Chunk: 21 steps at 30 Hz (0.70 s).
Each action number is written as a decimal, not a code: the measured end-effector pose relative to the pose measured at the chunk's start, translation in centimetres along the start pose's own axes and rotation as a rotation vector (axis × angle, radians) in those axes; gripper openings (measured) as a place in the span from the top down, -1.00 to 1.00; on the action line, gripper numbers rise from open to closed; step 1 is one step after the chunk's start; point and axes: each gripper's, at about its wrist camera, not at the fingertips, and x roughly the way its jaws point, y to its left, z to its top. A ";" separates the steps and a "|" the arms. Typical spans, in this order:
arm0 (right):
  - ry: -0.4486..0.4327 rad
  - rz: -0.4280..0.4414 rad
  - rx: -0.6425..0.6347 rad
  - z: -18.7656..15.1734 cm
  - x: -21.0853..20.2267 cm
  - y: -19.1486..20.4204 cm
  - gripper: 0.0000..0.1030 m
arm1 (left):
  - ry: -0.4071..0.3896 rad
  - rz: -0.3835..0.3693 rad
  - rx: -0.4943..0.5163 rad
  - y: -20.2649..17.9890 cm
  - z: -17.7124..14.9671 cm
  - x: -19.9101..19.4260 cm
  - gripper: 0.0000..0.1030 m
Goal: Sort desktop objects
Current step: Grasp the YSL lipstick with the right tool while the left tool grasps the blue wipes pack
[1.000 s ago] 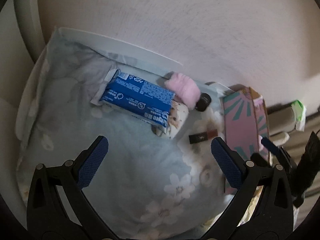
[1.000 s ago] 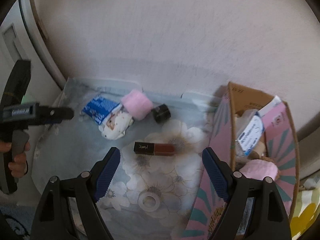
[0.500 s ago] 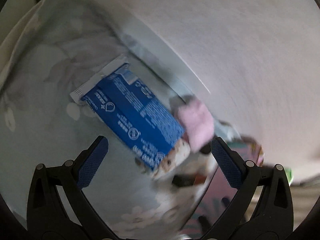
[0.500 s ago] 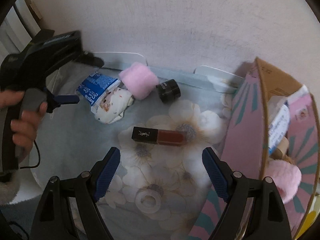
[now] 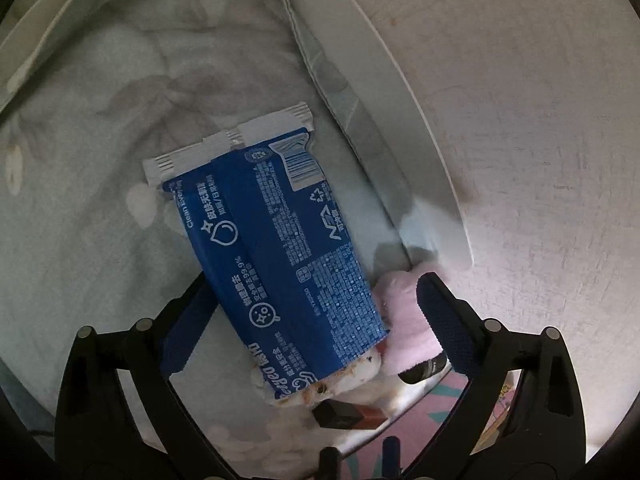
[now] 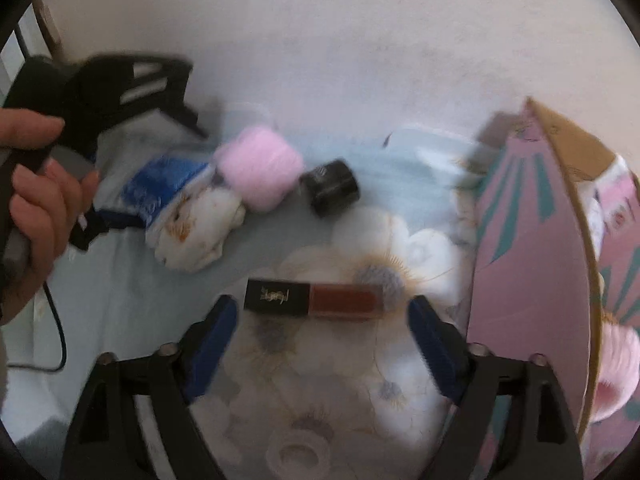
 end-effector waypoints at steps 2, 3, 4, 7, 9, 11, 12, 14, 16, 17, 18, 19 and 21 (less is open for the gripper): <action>-0.006 -0.016 0.013 -0.4 0.4 0.2 -0.96 | -0.025 0.010 0.001 -0.1 -0.5 -0.1 -0.72; -0.008 -0.022 0.013 -0.4 0.6 0.4 -0.97 | -0.039 0.018 0.001 -0.1 -0.8 -0.1 -0.67; -0.022 -0.031 0.011 -0.6 0.8 0.6 -0.97 | -0.053 0.025 0.002 -0.1 -1.2 -0.2 -0.60; -0.048 -0.068 0.004 -0.7 1.5 0.9 -0.97 | -0.084 0.037 0.016 -0.3 -2.1 -0.1 -0.52; -0.053 -0.078 0.012 -0.7 2.2 0.7 -0.97 | -0.096 0.040 0.018 -0.4 -2.4 -0.1 -0.44; -0.072 -0.059 0.012 -0.5 2.5 0.6 -0.97 | -0.107 0.040 0.010 -0.4 -2.8 -0.1 -0.33; -0.076 -0.055 0.004 -0.4 2.6 0.6 -0.97 | -0.109 0.039 0.007 -0.4 -2.9 -0.1 -0.30; -0.074 -0.055 -0.008 -0.3 2.6 0.7 -0.97 | -0.112 0.034 0.005 -0.5 -3.3 0.0 -0.27; -0.083 -0.066 -0.024 -0.2 2.6 1.0 -0.97 | -0.110 0.030 0.003 -0.6 -3.5 0.2 -0.26; -0.085 -0.064 -0.023 -0.2 2.6 1.0 -0.97 | -0.107 0.031 0.001 -0.7 -3.6 0.2 -0.24; -0.085 -0.057 -0.016 -0.3 2.7 1.1 -0.97 | -0.102 0.029 -0.005 -0.8 -3.7 0.3 -0.23; -0.085 -0.047 -0.003 -0.3 2.8 1.1 -0.97 | -0.097 0.028 -0.011 -0.9 -3.7 0.4 -0.22; -0.086 -0.016 0.029 -0.4 2.8 0.5 -0.97 | -0.084 0.029 -0.024 -1.1 -3.8 0.5 -0.20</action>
